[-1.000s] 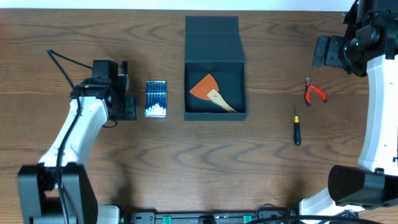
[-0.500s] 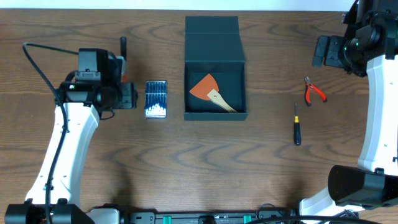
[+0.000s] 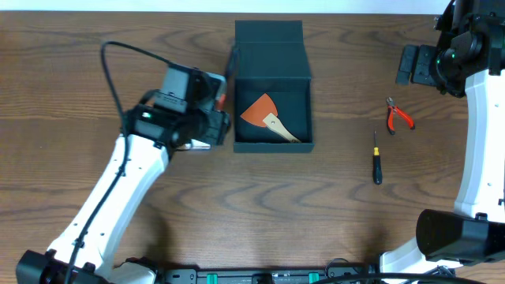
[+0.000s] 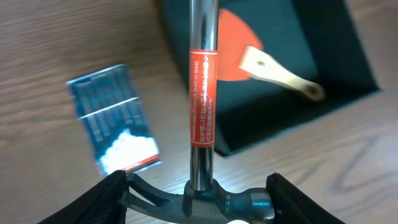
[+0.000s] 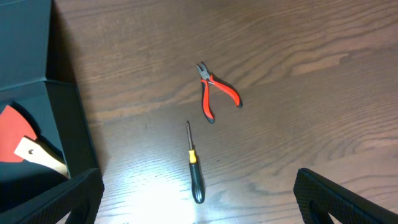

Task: Pack container

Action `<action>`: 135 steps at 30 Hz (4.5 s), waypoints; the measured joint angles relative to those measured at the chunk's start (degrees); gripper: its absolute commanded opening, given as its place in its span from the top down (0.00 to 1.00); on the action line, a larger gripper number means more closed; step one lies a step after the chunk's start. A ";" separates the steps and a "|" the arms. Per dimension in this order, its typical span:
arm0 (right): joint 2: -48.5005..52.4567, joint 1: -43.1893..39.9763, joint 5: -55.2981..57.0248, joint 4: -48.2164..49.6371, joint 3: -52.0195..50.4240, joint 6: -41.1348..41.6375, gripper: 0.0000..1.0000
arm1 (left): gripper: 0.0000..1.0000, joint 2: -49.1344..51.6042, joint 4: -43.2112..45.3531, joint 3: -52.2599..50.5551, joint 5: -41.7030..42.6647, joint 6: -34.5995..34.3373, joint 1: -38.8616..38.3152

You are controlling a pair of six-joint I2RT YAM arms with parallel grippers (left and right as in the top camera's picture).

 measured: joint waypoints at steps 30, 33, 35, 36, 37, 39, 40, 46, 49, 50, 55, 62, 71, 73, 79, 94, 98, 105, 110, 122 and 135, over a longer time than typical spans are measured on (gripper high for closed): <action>0.00 0.00 0.00 0.00 0.00 0.00 0.01 | 0.44 9.14 10.38 0.02 2.75 -0.22 -9.77; 0.00 0.00 -0.02 0.00 0.00 0.00 0.01 | 0.44 10.78 10.78 0.02 2.89 -0.22 -9.97; 0.00 0.00 0.00 0.00 0.00 0.00 0.01 | 0.44 11.80 11.26 0.02 2.89 -0.22 -9.97; 0.00 0.00 0.00 0.00 0.00 0.00 0.01 | 0.44 12.31 11.52 0.02 2.89 -0.22 -9.97; 0.00 0.00 -0.02 0.00 0.00 0.00 0.01 | 0.44 12.79 11.85 0.02 2.89 -0.22 -9.97; 0.00 0.00 0.00 0.00 0.00 0.00 0.01 | 0.44 13.79 12.76 0.02 2.89 -0.22 -9.97; 0.00 0.00 0.00 0.00 0.00 0.00 0.01 | 0.44 14.27 13.25 0.02 2.89 -0.22 -9.97; 0.00 0.00 0.00 0.00 0.00 0.00 0.01 | 0.44 16.13 15.10 0.02 2.86 -0.22 -9.97; 0.00 0.00 0.00 0.00 0.00 0.00 0.01 | 0.44 17.16 15.74 0.02 2.86 -0.22 -9.97; 0.00 0.00 0.00 0.00 0.00 0.00 0.01 | 0.44 17.49 15.76 0.02 2.86 -0.22 -9.97; 0.00 0.00 0.00 0.00 0.00 0.00 0.01 | 0.44 19.71 15.96 0.02 2.86 -0.22 -9.97; 0.00 0.00 0.00 0.00 0.00 0.00 0.01 | 0.44 21.97 17.35 0.02 2.86 -0.22 -9.97; 0.00 0.00 0.00 0.00 0.00 0.00 0.01 | 0.44 22.82 18.10 0.04 2.38 -0.22 -9.97; 0.00 0.00 0.00 0.00 0.00 0.00 0.01 | 0.44 22.97 18.12 0.20 2.38 -0.22 -9.97; 0.00 0.00 0.00 0.00 0.00 0.00 0.01 | 0.43 23.17 18.14 0.35 2.14 -0.22 -10.01; 0.00 0.00 0.00 0.00 0.00 0.00 0.01 | 0.43 23.17 18.10 0.35 1.77 -0.22 -10.01; 0.00 0.00 0.00 0.00 0.00 0.00 0.01 | 0.43 23.17 17.44 0.37 1.07 -0.22 -10.05; 0.00 0.00 0.00 0.00 0.00 0.00 0.01 | 0.43 23.17 15.65 0.61 -0.39 0.02 -10.05; 0.00 0.00 0.00 0.00 0.00 0.00 0.01 | 0.43 23.17 15.04 0.68 -1.25 0.26 -10.05; 0.00 0.00 0.00 0.00 0.00 0.00 0.01 | 0.50 23.17 15.10 0.68 -1.70 0.15 -10.08; 0.00 0.00 0.00 0.00 0.00 0.00 0.01 | 0.50 23.30 15.41 0.68 -1.86 3.19 -10.05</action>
